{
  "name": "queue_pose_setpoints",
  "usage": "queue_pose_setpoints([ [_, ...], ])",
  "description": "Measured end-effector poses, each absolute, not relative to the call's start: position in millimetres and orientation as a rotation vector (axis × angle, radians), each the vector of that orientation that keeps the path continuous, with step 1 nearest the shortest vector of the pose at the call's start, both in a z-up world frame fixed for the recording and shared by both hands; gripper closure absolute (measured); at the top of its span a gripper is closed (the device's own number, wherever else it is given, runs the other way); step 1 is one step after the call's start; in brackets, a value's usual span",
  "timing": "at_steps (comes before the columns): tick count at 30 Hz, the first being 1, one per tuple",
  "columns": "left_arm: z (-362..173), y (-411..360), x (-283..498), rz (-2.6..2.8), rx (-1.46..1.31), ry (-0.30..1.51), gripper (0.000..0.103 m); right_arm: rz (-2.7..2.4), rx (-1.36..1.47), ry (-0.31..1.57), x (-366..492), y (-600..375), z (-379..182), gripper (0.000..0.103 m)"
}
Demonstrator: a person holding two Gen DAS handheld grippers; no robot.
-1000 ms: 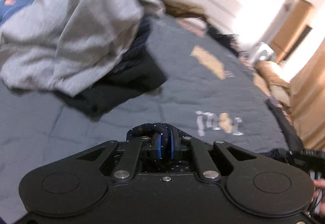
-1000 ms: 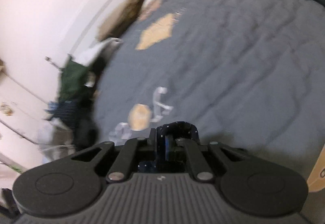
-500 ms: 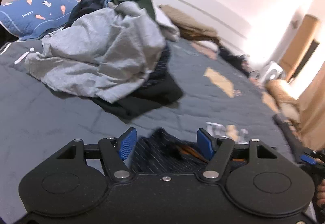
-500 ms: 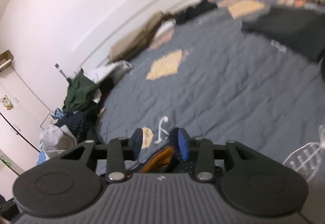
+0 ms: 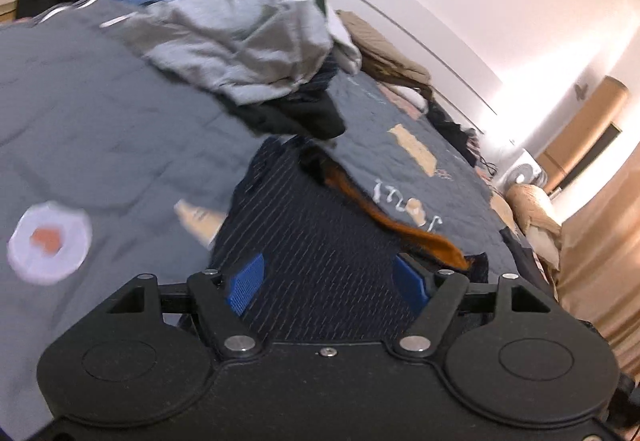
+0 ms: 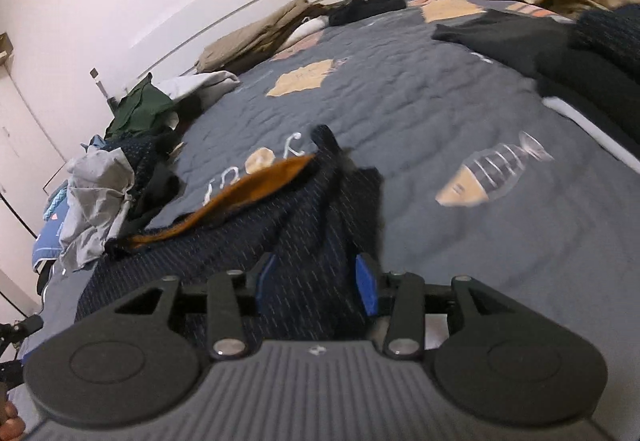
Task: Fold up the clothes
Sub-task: 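Grasp the folded top's edge with the right tool while the left tool grasps beside it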
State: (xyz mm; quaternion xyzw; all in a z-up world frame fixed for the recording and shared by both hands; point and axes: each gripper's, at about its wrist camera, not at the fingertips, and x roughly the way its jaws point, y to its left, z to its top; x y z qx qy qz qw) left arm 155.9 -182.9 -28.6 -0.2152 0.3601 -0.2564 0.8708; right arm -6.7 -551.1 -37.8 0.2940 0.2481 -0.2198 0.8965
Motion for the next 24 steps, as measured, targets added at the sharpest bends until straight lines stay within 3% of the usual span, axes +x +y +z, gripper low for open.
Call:
queue_pose_setpoints([
  [12, -43, -168, 157, -0.532, -0.408, 0.771, 0.029, -0.453, 0.585, 0.550, -7, -552, -56, 0.060],
  [24, -54, -207, 157, -0.631, -0.281, 0.793, 0.029, -0.442, 0.632, 0.580, 11, -548, -72, 0.060],
])
